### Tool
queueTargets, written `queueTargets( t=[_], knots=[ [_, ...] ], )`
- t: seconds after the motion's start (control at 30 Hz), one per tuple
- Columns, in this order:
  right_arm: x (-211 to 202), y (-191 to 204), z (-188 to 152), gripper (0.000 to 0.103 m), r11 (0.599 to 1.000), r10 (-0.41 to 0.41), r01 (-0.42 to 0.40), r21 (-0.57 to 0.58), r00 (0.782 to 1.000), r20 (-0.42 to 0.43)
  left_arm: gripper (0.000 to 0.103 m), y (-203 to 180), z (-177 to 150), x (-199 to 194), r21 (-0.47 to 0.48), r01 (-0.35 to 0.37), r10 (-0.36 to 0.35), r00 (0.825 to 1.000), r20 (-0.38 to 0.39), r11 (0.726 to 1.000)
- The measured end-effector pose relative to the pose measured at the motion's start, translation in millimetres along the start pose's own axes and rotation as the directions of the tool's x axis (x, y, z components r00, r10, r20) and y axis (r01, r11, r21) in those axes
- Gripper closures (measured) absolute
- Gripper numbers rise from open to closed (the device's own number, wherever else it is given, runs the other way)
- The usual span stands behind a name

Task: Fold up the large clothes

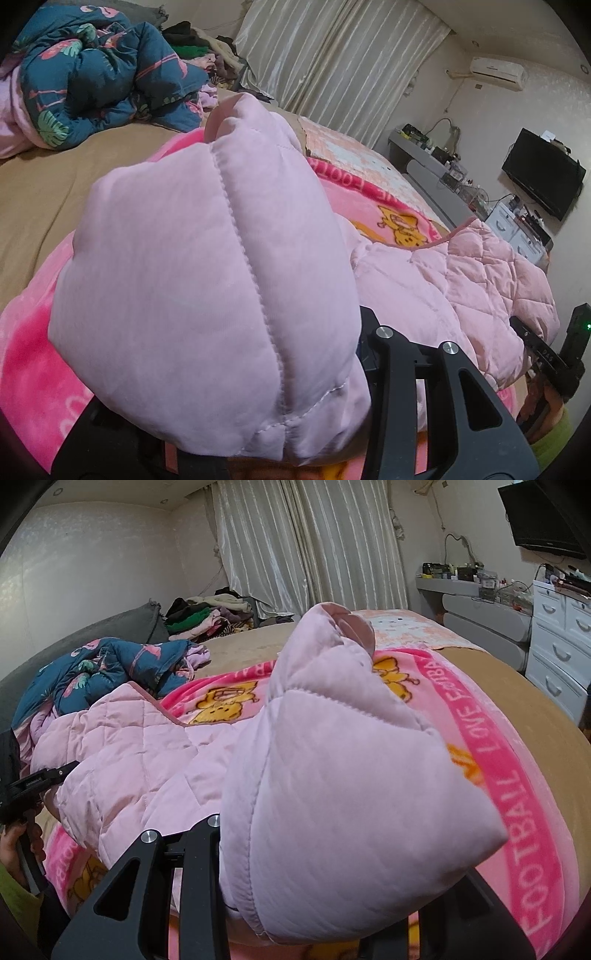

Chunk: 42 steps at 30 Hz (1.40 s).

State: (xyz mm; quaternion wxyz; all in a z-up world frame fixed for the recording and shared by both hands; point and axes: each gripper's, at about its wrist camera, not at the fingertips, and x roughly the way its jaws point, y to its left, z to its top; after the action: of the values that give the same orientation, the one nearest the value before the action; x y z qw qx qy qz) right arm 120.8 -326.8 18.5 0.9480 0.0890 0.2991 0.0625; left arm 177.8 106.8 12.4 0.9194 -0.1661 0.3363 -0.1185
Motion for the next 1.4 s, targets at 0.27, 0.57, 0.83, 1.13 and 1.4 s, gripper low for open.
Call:
queueTargets(
  t=[0.27,0.57,0.83,1.13,1.4],
  knots=[
    [-0.6,-7.5,-16.5,0.070,0.999,-0.020,0.020,0.036,1.000,-0.017,0.068,5.5,-12.8,-2.6,0.003,-0.024,0.024,0.999,-0.024,1.000],
    [24.9,-32.9,-44.7,0.063,0.982,-0.043,0.061,0.178,0.994,-0.102,0.062,14.2,-20.8,17.3,-0.016,-0.085,0.084,0.993,-0.086,0.996],
    [33.3,-45.9,-64.0,0.042,0.966,-0.041,0.073,0.247,0.990,-0.133,0.050,21.8,-29.5,21.7,-0.047,-0.118,0.113,0.988,-0.105,0.992],
    [12.6,-74.5,-81.6,0.005,0.937,-0.020,0.079,0.340,0.985,-0.174,0.015,35.8,-42.0,8.8,-0.126,-0.153,0.135,0.982,-0.135,0.980],
    [-51.9,-71.0,-79.3,0.004,0.954,-0.115,0.154,0.259,0.981,-0.157,0.009,22.1,-51.3,-34.4,-0.093,-0.207,0.201,0.977,-0.072,0.974]
  ],
)
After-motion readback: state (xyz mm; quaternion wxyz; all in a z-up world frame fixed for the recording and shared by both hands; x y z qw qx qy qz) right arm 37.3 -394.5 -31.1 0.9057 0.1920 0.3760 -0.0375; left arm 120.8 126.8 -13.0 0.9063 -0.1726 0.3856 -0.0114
